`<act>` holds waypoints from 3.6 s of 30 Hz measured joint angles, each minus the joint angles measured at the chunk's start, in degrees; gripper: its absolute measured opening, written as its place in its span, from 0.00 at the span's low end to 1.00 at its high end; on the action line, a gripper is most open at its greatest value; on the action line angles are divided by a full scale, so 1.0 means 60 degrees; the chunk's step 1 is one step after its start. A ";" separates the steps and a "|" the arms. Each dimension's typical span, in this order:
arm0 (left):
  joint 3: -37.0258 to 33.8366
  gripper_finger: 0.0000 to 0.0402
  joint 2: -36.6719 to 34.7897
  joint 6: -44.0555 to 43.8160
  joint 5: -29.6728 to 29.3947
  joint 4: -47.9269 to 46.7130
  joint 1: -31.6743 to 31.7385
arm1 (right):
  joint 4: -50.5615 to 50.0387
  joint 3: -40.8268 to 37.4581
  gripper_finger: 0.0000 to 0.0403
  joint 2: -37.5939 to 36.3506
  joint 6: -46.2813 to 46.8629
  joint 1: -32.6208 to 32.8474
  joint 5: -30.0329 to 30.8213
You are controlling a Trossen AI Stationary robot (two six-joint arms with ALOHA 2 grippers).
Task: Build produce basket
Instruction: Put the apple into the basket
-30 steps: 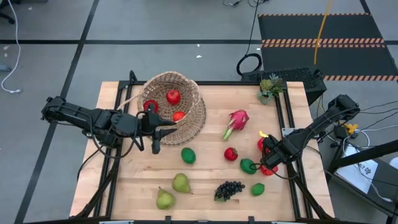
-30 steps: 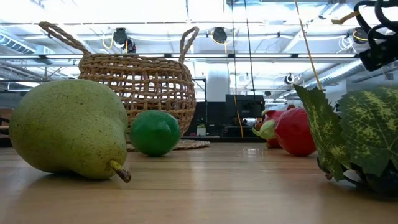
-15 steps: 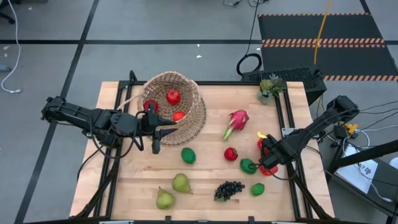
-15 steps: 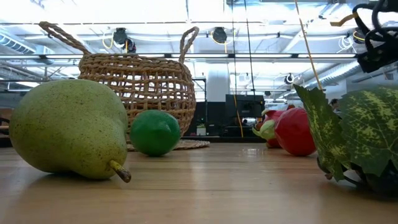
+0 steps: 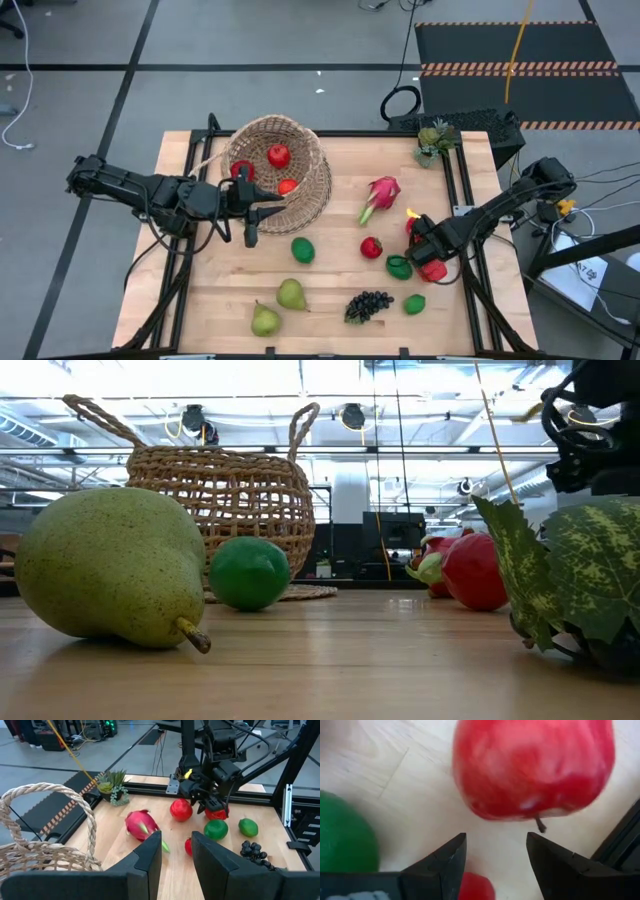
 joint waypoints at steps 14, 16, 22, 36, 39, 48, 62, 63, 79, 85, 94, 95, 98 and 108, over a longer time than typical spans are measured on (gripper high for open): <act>0.0000 0.27 0.0000 0.0011 -0.0004 -0.0080 0.0000 | 0.0015 0.0015 0.50 0.0003 0.0112 -0.0656 -0.0009; 0.0000 0.27 0.0000 0.0029 0.0000 -0.0080 0.0000 | 0.0090 0.0015 0.50 0.0003 0.0291 -0.0677 -0.0036; 0.0000 0.27 0.0000 0.0080 -0.0002 -0.0083 0.0000 | 0.0165 0.0019 0.50 0.0003 0.0313 -0.0700 -0.0327; 0.0000 0.27 0.0000 0.0197 -0.0004 -0.0080 0.0000 | -0.0201 0.0030 0.50 -0.0008 -0.0019 -0.0731 -0.1231; 0.0000 0.27 0.0000 0.0200 -0.0004 -0.0080 0.0000 | -0.0613 0.0030 0.50 -0.0008 -0.0223 -0.0731 -0.1238; 0.0000 0.27 0.0000 0.0208 -0.0004 -0.0080 0.0000 | -0.0827 0.0030 0.50 -0.0008 -0.0790 -0.0742 -0.0251; 0.0000 0.27 0.0000 0.0219 -0.0004 -0.0076 0.0000 | -0.0626 0.0030 0.29 -0.0008 -0.1245 -0.0790 -0.0208; 0.0000 0.27 0.0000 0.0222 -0.0004 -0.0076 0.0000 | -0.0611 0.0030 0.28 -0.0008 -0.1252 -0.0790 -0.0097; 0.0000 0.27 0.0000 0.0227 -0.0004 -0.0076 0.0000 | -0.0331 0.0030 0.25 0.0050 -0.1297 -0.0790 0.0233; 0.0000 0.27 0.0000 0.0226 -0.0003 -0.0072 0.0000 | -0.0141 0.0026 0.25 0.0486 -0.1476 -0.0790 0.0222; 0.0000 0.27 0.0000 0.0235 0.0000 -0.0072 0.0000 | -0.0088 0.0022 0.25 0.0739 -0.1479 -0.0790 0.0246; 0.0000 0.27 0.0000 0.0240 0.0000 -0.0072 0.0000 | -0.0075 0.0022 0.25 0.0739 -0.1479 -0.0790 0.0254; 0.0000 0.27 0.0000 0.0244 0.0000 -0.0072 0.0002 | -0.0078 0.0025 0.25 0.0739 -0.1446 -0.0793 0.0280; 0.0000 0.27 0.0000 0.0255 0.0000 -0.0072 0.0000 | -0.0044 0.0024 0.17 0.0739 -0.1397 -0.0793 0.0550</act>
